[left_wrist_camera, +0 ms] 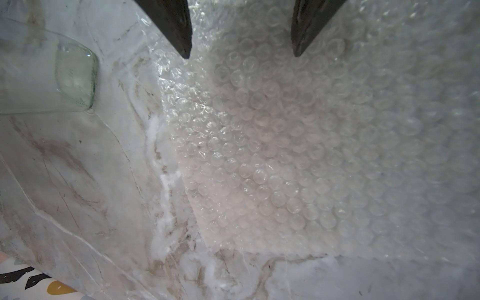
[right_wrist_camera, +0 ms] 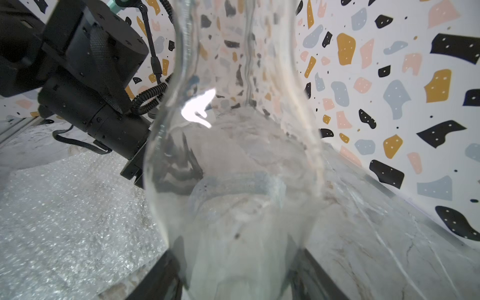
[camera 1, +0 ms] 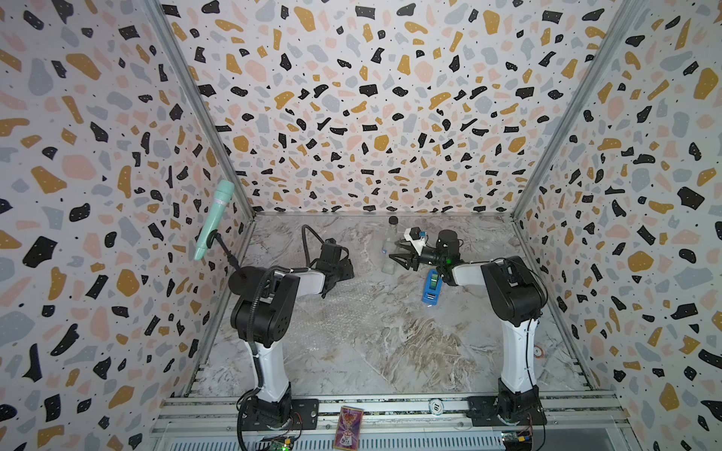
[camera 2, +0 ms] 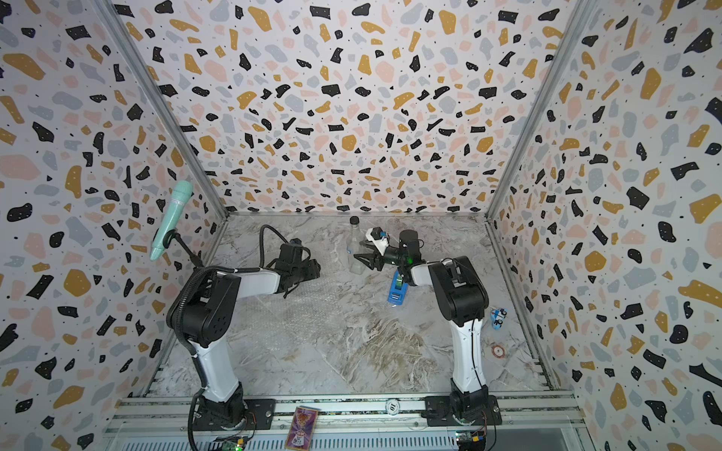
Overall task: Wrap wine bottles in bubble wrap
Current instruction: Pick up the wine bottle from the center of the board.
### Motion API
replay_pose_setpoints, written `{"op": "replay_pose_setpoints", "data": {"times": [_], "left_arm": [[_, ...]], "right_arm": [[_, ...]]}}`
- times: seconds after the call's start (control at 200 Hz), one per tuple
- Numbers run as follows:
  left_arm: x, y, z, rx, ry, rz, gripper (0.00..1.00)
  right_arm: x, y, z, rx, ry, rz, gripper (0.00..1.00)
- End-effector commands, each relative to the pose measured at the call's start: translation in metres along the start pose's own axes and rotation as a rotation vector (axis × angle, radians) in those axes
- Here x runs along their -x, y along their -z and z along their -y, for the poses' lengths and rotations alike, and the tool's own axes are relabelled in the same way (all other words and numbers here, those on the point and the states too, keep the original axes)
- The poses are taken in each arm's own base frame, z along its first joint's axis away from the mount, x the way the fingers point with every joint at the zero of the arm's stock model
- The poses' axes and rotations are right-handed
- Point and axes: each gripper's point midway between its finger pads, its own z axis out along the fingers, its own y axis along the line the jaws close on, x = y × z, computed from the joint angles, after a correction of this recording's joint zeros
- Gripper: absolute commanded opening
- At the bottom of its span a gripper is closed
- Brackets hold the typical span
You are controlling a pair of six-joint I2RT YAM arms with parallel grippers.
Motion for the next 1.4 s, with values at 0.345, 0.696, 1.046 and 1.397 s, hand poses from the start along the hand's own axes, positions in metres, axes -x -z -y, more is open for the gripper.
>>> {"op": "replay_pose_setpoints", "data": {"times": [0.345, 0.696, 1.046, 1.397], "left_arm": [[-0.047, 0.003, 0.021, -0.029, -0.046, -0.121, 0.60], [-0.064, 0.012, 0.081, -0.123, -0.039, -0.103, 0.60], [-0.037, 0.036, 0.104, -0.124, -0.023, -0.039, 0.66], [-0.006, 0.079, 0.066, -0.070, -0.009, 0.002, 0.74]], "right_arm": [[0.043, 0.019, -0.014, -0.056, 0.053, 0.106, 0.44], [0.068, 0.058, -0.020, -0.169, 0.056, 0.163, 0.41], [0.087, 0.083, -0.021, -0.280, 0.023, 0.101, 0.38], [0.091, 0.070, -0.040, -0.313, 0.003, -0.154, 0.36]]}}
